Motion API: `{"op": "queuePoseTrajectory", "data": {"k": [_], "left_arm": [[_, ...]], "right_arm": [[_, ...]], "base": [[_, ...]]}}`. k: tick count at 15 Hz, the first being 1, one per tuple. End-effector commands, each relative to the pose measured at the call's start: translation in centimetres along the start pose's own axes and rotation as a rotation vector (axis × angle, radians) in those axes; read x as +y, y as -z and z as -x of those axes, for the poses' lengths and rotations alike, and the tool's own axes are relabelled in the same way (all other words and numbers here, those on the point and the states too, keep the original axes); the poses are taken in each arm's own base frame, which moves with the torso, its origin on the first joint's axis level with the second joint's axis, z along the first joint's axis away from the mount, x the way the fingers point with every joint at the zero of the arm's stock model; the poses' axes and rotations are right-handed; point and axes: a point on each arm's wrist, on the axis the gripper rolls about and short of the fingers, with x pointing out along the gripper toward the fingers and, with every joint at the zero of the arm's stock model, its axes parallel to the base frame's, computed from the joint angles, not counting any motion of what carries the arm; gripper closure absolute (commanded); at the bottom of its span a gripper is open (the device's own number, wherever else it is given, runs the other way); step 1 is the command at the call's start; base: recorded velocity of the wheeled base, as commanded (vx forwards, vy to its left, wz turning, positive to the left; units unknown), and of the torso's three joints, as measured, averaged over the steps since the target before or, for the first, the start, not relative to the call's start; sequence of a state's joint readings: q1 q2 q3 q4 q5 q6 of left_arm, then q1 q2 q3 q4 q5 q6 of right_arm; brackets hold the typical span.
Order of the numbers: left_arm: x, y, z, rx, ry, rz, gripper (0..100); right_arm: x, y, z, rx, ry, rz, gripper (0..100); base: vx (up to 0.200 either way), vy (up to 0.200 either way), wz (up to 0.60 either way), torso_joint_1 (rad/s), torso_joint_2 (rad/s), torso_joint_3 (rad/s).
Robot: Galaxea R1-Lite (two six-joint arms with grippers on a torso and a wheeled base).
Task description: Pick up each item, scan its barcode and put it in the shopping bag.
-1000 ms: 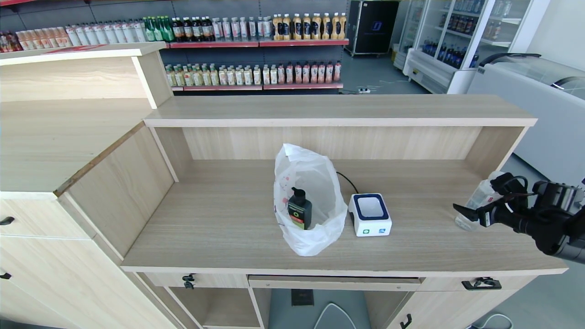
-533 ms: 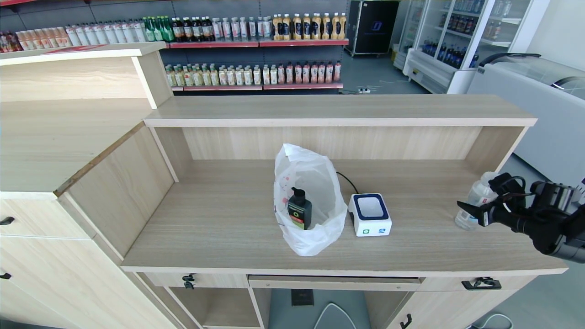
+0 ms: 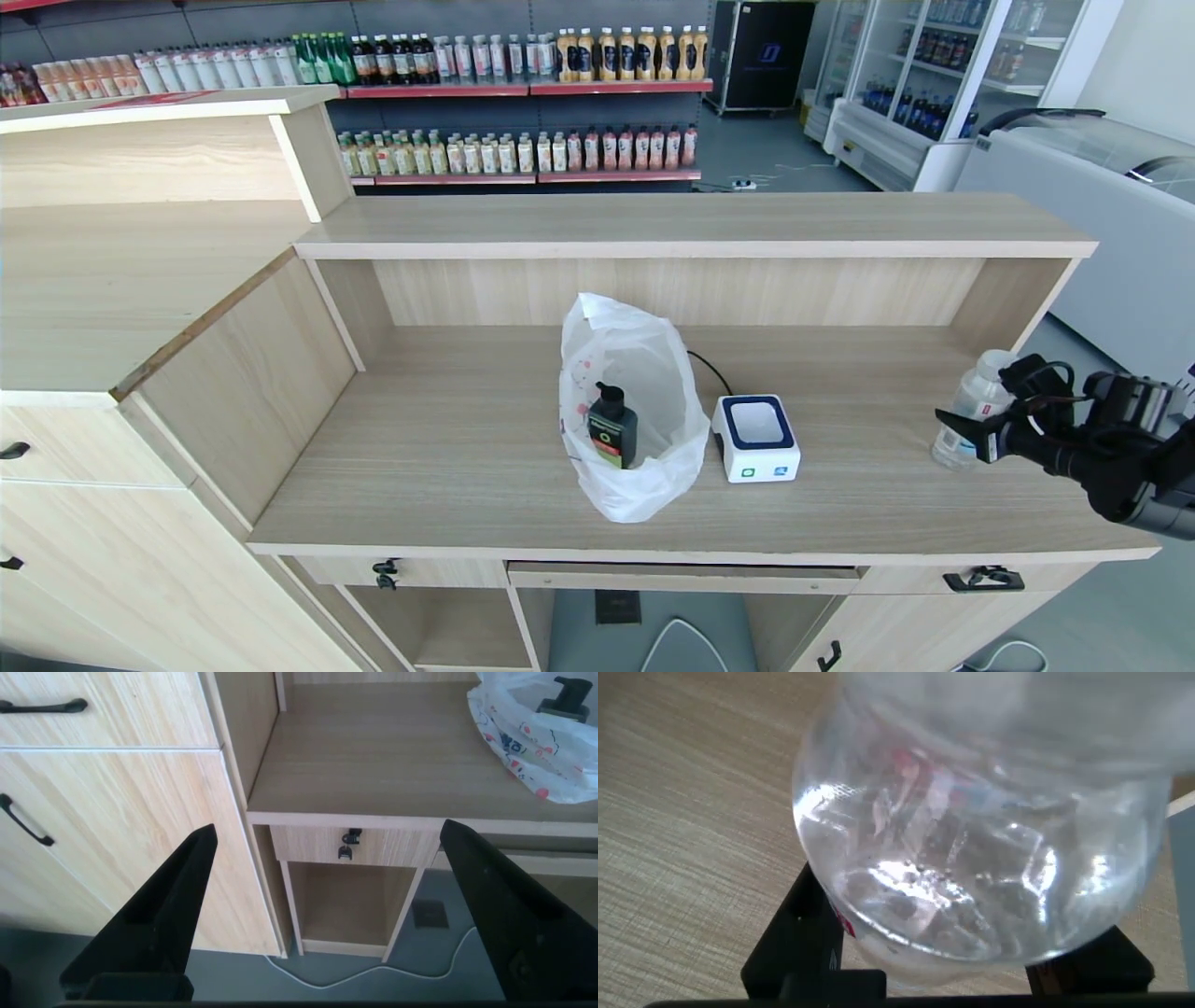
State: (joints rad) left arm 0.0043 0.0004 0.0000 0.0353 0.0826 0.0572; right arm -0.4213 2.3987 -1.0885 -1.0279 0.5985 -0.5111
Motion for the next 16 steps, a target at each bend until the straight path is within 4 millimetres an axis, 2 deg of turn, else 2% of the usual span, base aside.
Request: {"op": "queuePoseTrajectory", "data": {"k": [1, 4, 5, 7, 11, 12, 14, 16], "left_arm": [[0.0, 0.0, 0.0, 0.000, -0.001, -0.001, 0], [0.0, 0.0, 0.0, 0.000, -0.001, -0.001, 0], [0.0, 0.0, 0.0, 0.000, -0.001, 0.001, 0], [0.0, 0.0, 0.0, 0.000, -0.001, 0.001, 0], [0.0, 0.0, 0.0, 0.000, -0.001, 0.001, 0], [0.0, 0.0, 0.0, 0.000, -0.001, -0.001, 0], [0.0, 0.0, 0.0, 0.000, -0.001, 0.001, 0], [0.0, 0.0, 0.0, 0.000, -0.001, 0.001, 0]], "right_arm": [[-0.1, -0.3, 0.1, -0.005, 0.005, 0.004, 100], [-0.2, -2.4, 0.6, -0.036, 0.008, -0.034, 100], [0.1, -4.6, 1.4, -0.059, 0.000, -0.069, 100], [1.7, -10.6, 4.0, -0.111, -0.046, -0.189, 100], [5.9, -21.6, 10.2, -0.290, -0.202, -0.354, 100], [7.3, -23.8, 11.5, -0.335, -0.264, -0.383, 100], [10.1, -26.4, 13.4, -0.384, -0.370, -0.420, 100], [12.3, -27.3, 14.7, -0.392, -0.448, -0.417, 100]], "base": [[0.000, 0.000, 0.00, 0.000, 0.00, 0.000], [0.000, 0.000, 0.00, 0.000, 0.00, 0.000], [0.000, 0.000, 0.00, 0.000, 0.00, 0.000], [0.000, 0.000, 0.00, 0.000, 0.00, 0.000], [0.000, 0.000, 0.00, 0.000, 0.00, 0.000], [0.000, 0.000, 0.00, 0.000, 0.00, 0.000], [0.000, 0.000, 0.00, 0.000, 0.00, 0.000], [0.000, 0.000, 0.00, 0.000, 0.00, 0.000]]}}
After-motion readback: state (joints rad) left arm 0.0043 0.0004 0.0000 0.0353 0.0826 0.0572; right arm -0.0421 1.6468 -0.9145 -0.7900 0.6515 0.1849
